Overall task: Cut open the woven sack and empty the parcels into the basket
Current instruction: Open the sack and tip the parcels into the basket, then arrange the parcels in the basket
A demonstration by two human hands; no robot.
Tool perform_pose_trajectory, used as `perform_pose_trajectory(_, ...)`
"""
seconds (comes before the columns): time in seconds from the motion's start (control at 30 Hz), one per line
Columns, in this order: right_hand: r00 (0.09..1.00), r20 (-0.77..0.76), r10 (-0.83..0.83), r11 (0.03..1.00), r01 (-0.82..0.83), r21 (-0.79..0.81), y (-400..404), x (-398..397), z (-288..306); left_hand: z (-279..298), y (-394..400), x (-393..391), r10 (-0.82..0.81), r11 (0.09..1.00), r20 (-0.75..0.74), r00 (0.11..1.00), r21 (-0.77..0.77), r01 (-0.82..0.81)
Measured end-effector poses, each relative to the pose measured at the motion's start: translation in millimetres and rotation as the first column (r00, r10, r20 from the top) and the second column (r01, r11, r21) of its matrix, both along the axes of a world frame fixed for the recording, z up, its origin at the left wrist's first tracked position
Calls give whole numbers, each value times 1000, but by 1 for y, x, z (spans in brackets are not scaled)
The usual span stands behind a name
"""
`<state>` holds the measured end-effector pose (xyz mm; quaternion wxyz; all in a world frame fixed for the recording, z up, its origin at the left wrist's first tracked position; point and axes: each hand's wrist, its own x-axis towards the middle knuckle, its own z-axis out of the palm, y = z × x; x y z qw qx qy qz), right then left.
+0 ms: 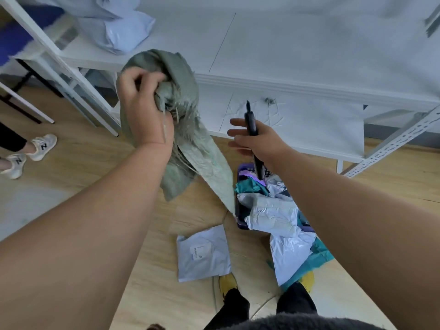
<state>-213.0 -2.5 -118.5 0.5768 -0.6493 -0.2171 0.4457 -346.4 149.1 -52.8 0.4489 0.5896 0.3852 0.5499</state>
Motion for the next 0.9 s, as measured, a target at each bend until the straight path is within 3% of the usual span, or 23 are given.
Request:
perform_pose_trajectory(0.1, 1000, 9, 1, 1000, 0, -22, 1, -6, -6, -5, -1, -6, -50, 999, 20, 999, 6, 50)
perform_pose_trajectory(0.2, 1000, -2, -3, 999, 3, -42, -2, -8, -17, -15, -3, -12, 142, 967, -258, 956, 243, -78)
perform_pose_trajectory(0.23, 1000, -4, -6, 999, 6, -50, -4, -9, -23, -23, -2, -16, 181, 948, -289, 940, 304, -89)
perform_pose_trajectory(0.3, 1000, 2, -4, 997, 4, -73, -11, -8, -36, -42, -1, -26, 146, 894, -435, 888, 442, 70)
perform_pose_trajectory(0.33, 1000, 4, -1, 996, 1, -89, -16, -7, -44, -55, 0, -29, 178, 854, -551, 815, 498, 150)
perform_pose_trajectory(0.4, 1000, 7, 10, 993, -9, -120, -28, -4, -63, -82, -6, -29, 219, 847, -645, 732, 499, 185)
perform_pose_trajectory(0.5, 1000, 5, 9, 988, -8, -156, -50, 5, -97, -131, -15, -15, 200, 899, -592, 781, 427, 94)
perform_pose_trajectory(0.67, 997, -7, -73, 978, 70, -195, -71, 12, -182, -249, -11, -11, 184, 909, -808, 560, 356, 215)
perform_pose_trajectory(0.9, 993, 23, -116, 965, 118, -234, -72, -4, -342, -420, -37, -8, 92, 918, -898, 429, 243, 312)
